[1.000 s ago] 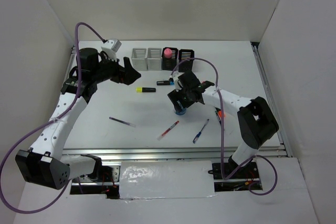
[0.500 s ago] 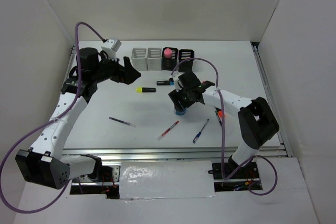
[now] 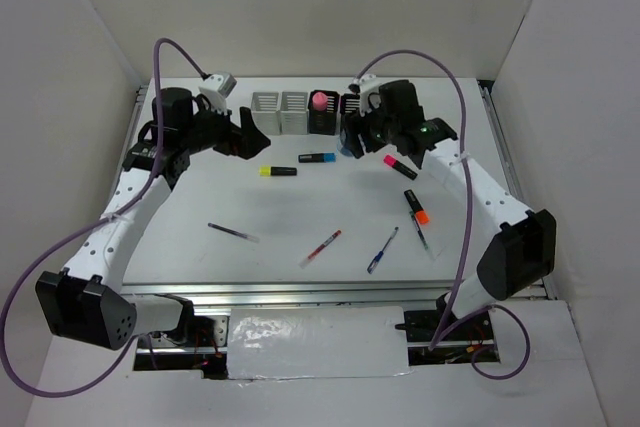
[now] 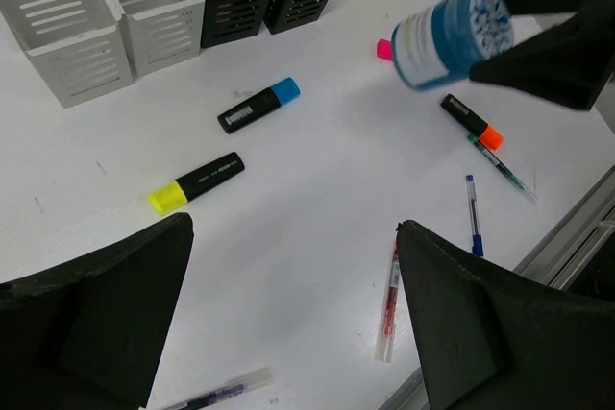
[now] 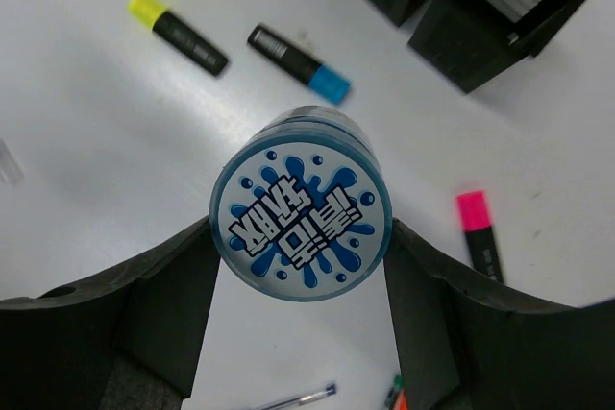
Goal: Sort the stationery into containers
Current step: Pick up the stationery from the center of the board, then place the stationery in the storage box.
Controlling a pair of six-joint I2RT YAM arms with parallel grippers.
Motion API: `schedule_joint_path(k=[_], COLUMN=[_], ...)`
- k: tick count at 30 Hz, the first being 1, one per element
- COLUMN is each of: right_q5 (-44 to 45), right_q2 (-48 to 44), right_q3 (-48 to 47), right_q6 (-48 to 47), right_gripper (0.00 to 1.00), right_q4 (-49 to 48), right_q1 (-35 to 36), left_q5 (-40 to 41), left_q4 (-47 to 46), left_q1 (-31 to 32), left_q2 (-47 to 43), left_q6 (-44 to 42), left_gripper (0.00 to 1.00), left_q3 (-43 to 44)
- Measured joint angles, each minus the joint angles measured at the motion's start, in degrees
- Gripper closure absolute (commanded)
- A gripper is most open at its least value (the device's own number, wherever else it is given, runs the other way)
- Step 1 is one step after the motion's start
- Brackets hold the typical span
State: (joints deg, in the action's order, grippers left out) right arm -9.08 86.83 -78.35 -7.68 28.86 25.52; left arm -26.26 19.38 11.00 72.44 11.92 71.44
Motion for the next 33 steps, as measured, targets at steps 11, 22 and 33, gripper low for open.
schedule_joint_path(k=[11,22,33], right_q5=[2.86,2.21,-0.20], right_q2=[9.79,22.56,27.76], right_q3=[-17.14,-23.45,-28.06], right_q6=[-2.27,-2.25,-2.19], right_gripper=[0.89,0.89,0.89], right_q4=[-4.26,-7.43,-10.01], right_q1=[-9.07,-11.08,-12.35], left_q5=[0.00,-0.04,-0.50], left_q4=[-0.76,-1.20,-1.86], left_q1=[0.00,-0.11,-0.70], left_q2=[2.21,4.28,4.72], left_q6=[-1.20,-1.62,-1.66], left_gripper=[0.01,0.01,0.01], left_q3=[1.68,3.45,3.45])
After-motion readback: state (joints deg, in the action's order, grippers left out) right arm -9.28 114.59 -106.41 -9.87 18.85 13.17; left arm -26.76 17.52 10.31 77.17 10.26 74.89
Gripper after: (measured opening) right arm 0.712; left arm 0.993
